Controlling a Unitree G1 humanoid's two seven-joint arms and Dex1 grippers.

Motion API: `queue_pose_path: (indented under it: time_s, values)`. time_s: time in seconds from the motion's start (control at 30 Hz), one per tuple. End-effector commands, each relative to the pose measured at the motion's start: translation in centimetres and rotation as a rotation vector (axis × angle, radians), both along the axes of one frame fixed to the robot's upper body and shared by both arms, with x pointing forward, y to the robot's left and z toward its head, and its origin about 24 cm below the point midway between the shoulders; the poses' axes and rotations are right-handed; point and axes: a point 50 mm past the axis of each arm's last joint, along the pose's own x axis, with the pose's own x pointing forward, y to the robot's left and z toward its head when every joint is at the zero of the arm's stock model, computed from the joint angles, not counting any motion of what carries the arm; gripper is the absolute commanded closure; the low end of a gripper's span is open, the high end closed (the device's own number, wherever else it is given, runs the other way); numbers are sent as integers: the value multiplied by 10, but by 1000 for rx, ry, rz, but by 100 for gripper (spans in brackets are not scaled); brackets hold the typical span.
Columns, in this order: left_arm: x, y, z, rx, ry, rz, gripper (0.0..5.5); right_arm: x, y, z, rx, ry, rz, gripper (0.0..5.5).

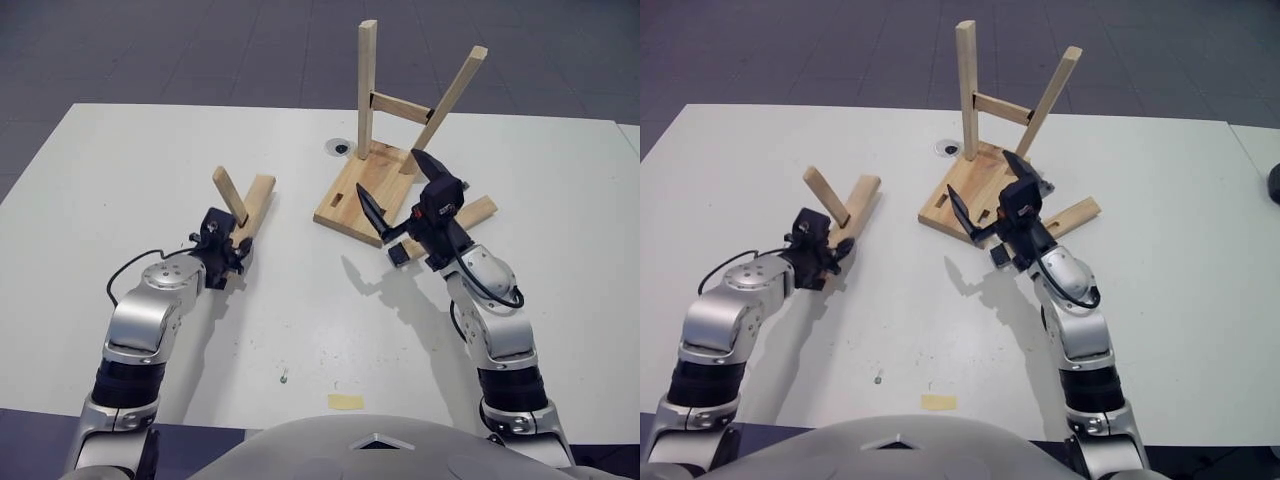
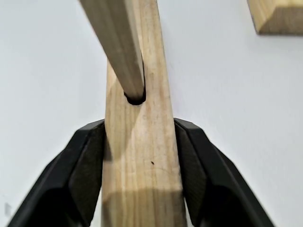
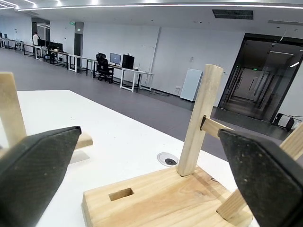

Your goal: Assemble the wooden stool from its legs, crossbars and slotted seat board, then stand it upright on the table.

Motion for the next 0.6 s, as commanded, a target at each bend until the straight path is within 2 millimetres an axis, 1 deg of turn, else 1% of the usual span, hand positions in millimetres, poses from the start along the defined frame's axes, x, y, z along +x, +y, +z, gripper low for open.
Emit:
queue_pose_path:
  time_s: [0.03,0.07,0.13,0.2,0.23,0.33,0.53,0.6]
  values:
    - [9,-25,50,47,-336,-123,342,20,-1,28,220,67,29,10]
    - [7,-30,54,47,-373,-147,342,24,1,32,294,133,76,10]
    - [4,-41,62,54,-433,-212,342,29,4,40,515,291,201,10]
    - [-1,-56,67,56,-487,-324,342,29,6,47,716,403,325,10]
    - [-4,-62,68,42,-500,-366,342,29,6,50,782,433,369,10]
    - [-9,-76,69,-6,-506,-449,342,27,8,54,885,487,434,10]
    - [-13,-90,66,11,-508,-538,342,30,16,52,940,585,406,10]
    - [-16,-91,65,30,-507,-544,342,33,22,51,907,603,416,42]
